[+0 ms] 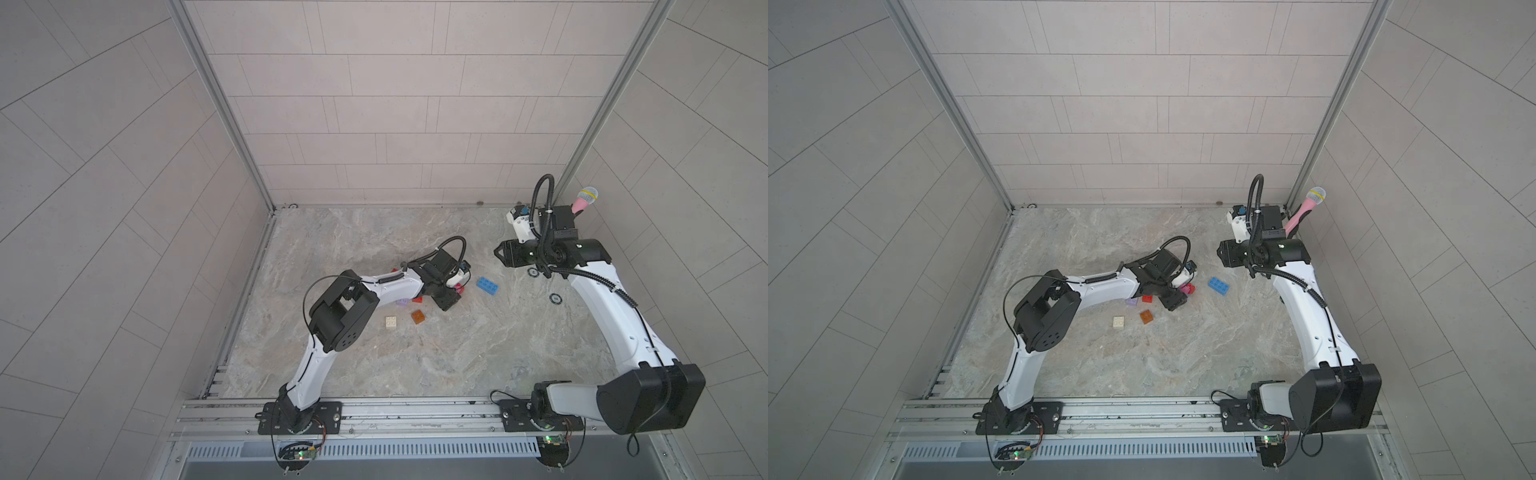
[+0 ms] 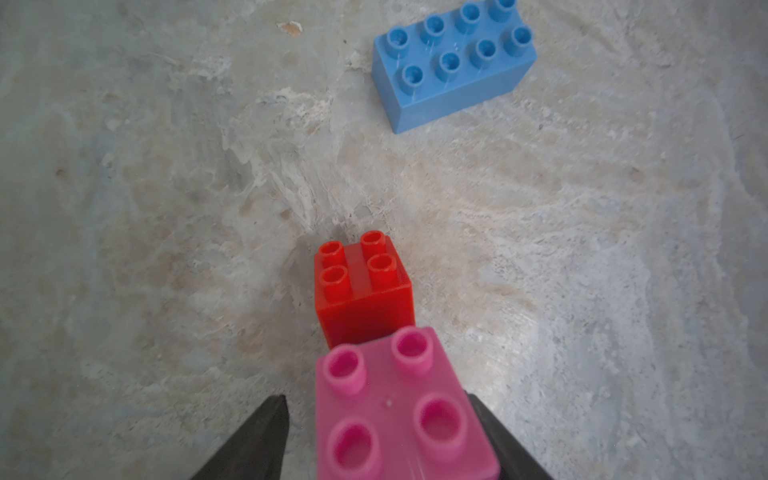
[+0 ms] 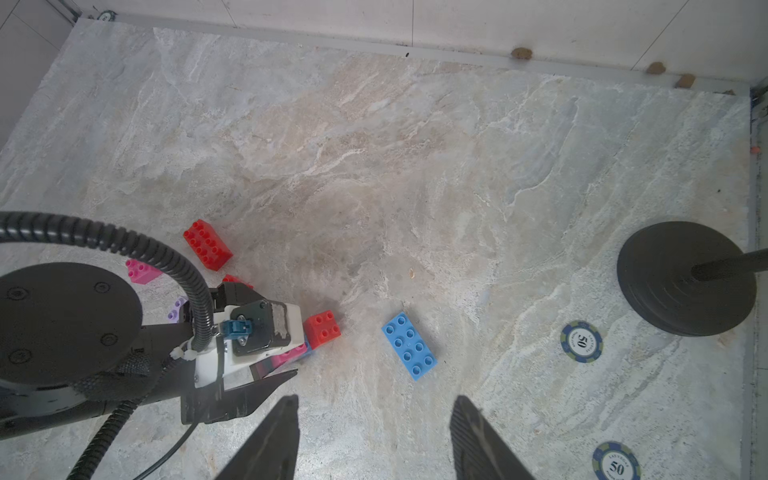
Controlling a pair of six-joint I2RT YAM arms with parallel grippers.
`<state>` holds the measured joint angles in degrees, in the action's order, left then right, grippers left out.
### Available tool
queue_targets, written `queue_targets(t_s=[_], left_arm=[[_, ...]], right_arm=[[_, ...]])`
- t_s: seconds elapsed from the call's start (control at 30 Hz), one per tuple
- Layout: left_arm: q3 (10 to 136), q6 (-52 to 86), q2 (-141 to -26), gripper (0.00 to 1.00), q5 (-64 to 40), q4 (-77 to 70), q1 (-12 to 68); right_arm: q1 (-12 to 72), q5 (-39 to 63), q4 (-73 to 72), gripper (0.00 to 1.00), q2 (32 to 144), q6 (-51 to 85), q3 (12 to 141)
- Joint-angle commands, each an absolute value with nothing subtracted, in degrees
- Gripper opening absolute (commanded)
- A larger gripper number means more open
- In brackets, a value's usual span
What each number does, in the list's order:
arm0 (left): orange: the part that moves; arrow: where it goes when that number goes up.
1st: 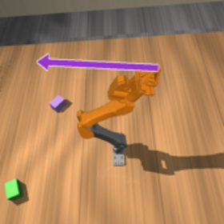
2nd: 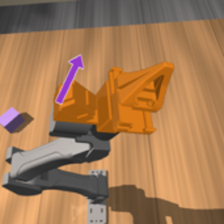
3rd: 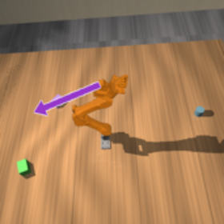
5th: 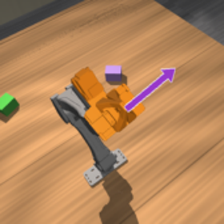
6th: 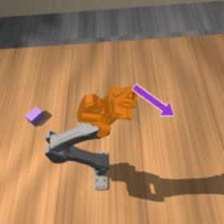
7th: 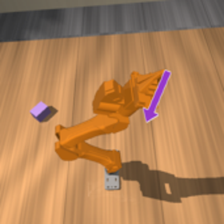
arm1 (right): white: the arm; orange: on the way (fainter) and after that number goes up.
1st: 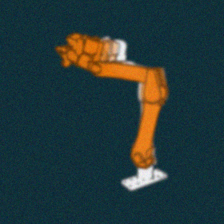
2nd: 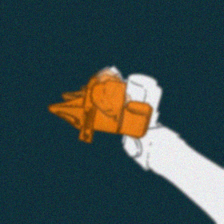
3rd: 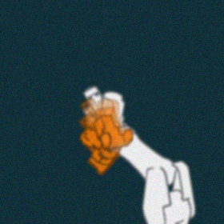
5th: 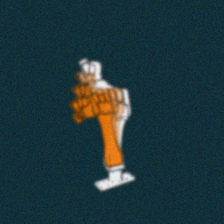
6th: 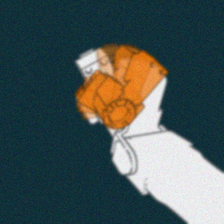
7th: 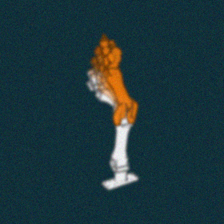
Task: Assemble the letter p with lego
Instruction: Pick up the lego brick from the center of the board.
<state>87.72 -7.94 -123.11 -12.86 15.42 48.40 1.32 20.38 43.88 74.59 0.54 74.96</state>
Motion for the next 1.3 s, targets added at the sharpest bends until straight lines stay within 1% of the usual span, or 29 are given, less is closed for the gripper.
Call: queue_targets(t_s=[0.0, 0.27, 0.37, 0.47, 0.5, 0.53, 0.57, 0.7, 0.87, 0.93, 1.07, 1.13, 1.27], left_arm=[[89.78, -8.37, -124.52, 0.67, -12.58, 16.87, 48.51], [90.43, -8.09, -125.17, 0.61, -13.09, 17.13, 48.52], [90.43, -8.17, -125.58, 0.56, -13.29, 17.31, 48.60], [90.31, -8.25, -125.84, 0.41, -13.53, 17.49, 48.67], [90.22, -8.26, -125.74, 0.32, -13.58, 17.51, 48.69], [90.13, -8.18, -125.55, 0.16, -13.41, 17.49, 48.77], [90.01, -8.01, -125.27, 0.09, -12.94, 17.60, 48.82], [88.09, -8.44, -121.77, 0.00, -11.76, 17.62, 49.04], [77.93, -8.88, -110.46, 0.00, -13.10, 9.42, 49.04], [72.39, -8.79, -104.73, 0.00, -14.23, 5.04, 48.91], [61.21, -7.52, -94.83, 0.00, -12.68, -3.66, 48.11], [56.87, -6.37, -91.17, 0.00, -12.30, -6.77, 46.90], [49.39, -2.17, -85.74, 0.00, -15.95, -14.32, 43.35]], right_arm=[[1.23, 20.67, 43.75, 0.61, 74.52, 1.40, 74.53], [1.23, 20.84, 43.77, 0.60, 74.79, 1.38, 74.53], [1.23, 20.96, 43.88, 0.59, 74.74, 1.24, 74.53], [1.22, 20.93, 43.86, 0.58, 74.84, 1.10, 74.53], [1.22, 20.83, 43.88, 0.57, 74.88, 1.06, 74.45], [1.23, 20.68, 43.88, 0.57, 75.09, 0.91, 74.44], [1.22, 20.53, 43.87, 0.56, 75.21, 0.80, 74.49], [1.23, 19.80, 43.97, 0.54, 76.91, 0.08, 74.40], [1.85, 20.52, 43.43, 0.52, 79.98, -0.46, 72.51], [3.53, 18.01, 43.59, 0.54, 81.51, -0.99, 71.61], [6.48, 14.20, 45.97, 0.56, 85.94, -2.11, 71.87], [6.73, 13.32, 46.20, 0.57, 88.59, -2.20, 71.10], [7.29, 7.85, 45.91, 0.59, 93.32, -3.90, 70.04]])
